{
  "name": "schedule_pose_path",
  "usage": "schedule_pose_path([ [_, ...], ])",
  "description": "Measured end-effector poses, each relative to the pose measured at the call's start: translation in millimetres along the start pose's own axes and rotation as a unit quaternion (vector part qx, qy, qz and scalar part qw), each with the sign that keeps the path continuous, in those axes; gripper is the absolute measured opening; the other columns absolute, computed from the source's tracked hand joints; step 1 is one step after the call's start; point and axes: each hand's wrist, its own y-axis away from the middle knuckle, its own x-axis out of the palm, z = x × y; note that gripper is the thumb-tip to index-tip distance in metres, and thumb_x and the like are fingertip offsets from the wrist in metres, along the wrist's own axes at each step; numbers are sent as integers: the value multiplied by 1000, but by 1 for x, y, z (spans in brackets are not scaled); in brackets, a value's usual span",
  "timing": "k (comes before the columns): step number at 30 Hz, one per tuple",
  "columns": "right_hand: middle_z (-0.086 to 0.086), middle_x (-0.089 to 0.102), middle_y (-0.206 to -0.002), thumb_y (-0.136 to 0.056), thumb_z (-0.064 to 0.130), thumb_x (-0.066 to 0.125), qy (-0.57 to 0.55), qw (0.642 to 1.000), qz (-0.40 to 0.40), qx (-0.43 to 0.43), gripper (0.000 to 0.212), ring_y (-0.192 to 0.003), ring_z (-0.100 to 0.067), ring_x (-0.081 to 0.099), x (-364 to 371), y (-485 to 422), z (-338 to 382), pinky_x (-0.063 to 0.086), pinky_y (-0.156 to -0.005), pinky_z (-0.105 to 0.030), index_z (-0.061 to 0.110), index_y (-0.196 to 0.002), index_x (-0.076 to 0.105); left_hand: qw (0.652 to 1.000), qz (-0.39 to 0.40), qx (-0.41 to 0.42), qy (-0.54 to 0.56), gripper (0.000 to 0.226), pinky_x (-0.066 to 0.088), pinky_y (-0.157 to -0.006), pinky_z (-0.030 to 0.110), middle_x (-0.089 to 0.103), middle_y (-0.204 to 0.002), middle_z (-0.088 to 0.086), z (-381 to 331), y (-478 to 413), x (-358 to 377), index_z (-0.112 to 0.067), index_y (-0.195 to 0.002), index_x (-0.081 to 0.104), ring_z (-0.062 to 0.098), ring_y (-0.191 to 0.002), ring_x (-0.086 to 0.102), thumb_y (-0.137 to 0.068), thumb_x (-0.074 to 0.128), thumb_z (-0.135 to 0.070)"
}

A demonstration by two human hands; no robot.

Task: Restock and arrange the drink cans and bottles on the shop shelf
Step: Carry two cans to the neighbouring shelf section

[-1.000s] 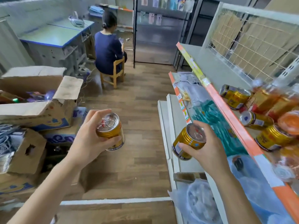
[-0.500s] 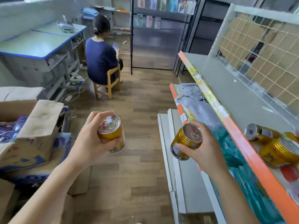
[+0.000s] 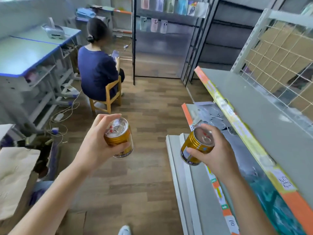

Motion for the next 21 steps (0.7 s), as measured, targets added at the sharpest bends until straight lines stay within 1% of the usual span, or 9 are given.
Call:
schedule_pose_path([
  [2, 17, 58, -114, -59, 27, 87, 3, 1000, -12, 5, 70, -104, -7, 56, 12, -32, 1, 46, -86, -30, 33, -120, 51, 1000, 12, 4, 6, 75, 42, -77, 13, 41, -114, -25, 17, -38, -1, -44, -117, 43, -10, -103, 46, -60, 85, -19],
  [4, 23, 56, -111, -60, 25, 87, -2, 1000, -26, 12, 69, -101, 1, 54, 22, -62, 2, 44, -84, -23, 37, -117, 49, 1000, 18, 10, 9, 75, 41, -76, 13, 42, -115, -22, 32, -75, -1, -37, -121, 45, -12, -103, 45, -61, 85, -18],
  [7, 32, 51, -108, -60, 26, 86, 5, 999, -34, 23, 69, -98, 14, 48, 34, -102, 1, 37, -79, -10, 47, -111, 44, 999, 27, 16, 11, 74, 41, -71, 6, 41, -111, -24, 49, -124, 4, -34, -121, 46, -14, -100, 44, -61, 85, -16],
  [9, 32, 50, -108, -60, 26, 85, 11, 999, -39, 31, 69, -98, 18, 46, 40, -127, -2, 37, -78, -8, 51, -108, 42, 999, 35, 19, 21, 75, 40, -71, 0, 42, -110, -24, 61, -153, 11, -34, -121, 45, -15, -100, 44, -61, 85, -15],
  [10, 31, 50, -109, -60, 27, 85, 14, 998, -42, 35, 68, -98, 17, 46, 44, -140, -4, 38, -78, -10, 51, -107, 42, 999, 40, 19, 23, 75, 39, -71, -1, 42, -109, -24, 68, -167, 15, -34, -121, 45, -15, -99, 45, -60, 85, -15],
  [13, 31, 51, -108, -59, 27, 85, 14, 998, -50, 44, 67, -98, 14, 48, 56, -180, -14, 42, -80, -21, 50, -105, 42, 998, 56, 21, 23, 75, 39, -71, -1, 42, -109, -24, 89, -212, 28, -32, -122, 47, -10, -100, 47, -59, 86, -17],
  [16, 32, 50, -108, -60, 25, 85, 14, 997, -60, 43, 67, -98, 15, 48, 65, -222, -27, 41, -82, -23, 52, -105, 43, 997, 62, 34, 26, 74, 41, -70, 2, 42, -110, -22, 105, -260, 44, -32, -122, 46, -12, -101, 46, -60, 85, -16],
  [19, 27, 53, -111, -57, 34, 84, 17, 996, -80, 46, 68, -99, 11, 49, 70, -270, -44, 42, -82, -22, 41, -114, 48, 996, 65, 46, 33, 74, 43, -69, 7, 42, -112, -23, 118, -312, 65, -33, -122, 45, -14, -102, 44, -61, 84, -17],
  [21, 20, 55, -114, -58, 31, 86, 26, 994, -90, 55, 70, -100, 2, 52, 70, -304, -55, 45, -86, -28, 32, -120, 51, 995, 72, 56, 38, 74, 43, -69, 4, 42, -112, -22, 123, -352, 79, -32, -122, 45, -13, -103, 45, -62, 84, -15],
])
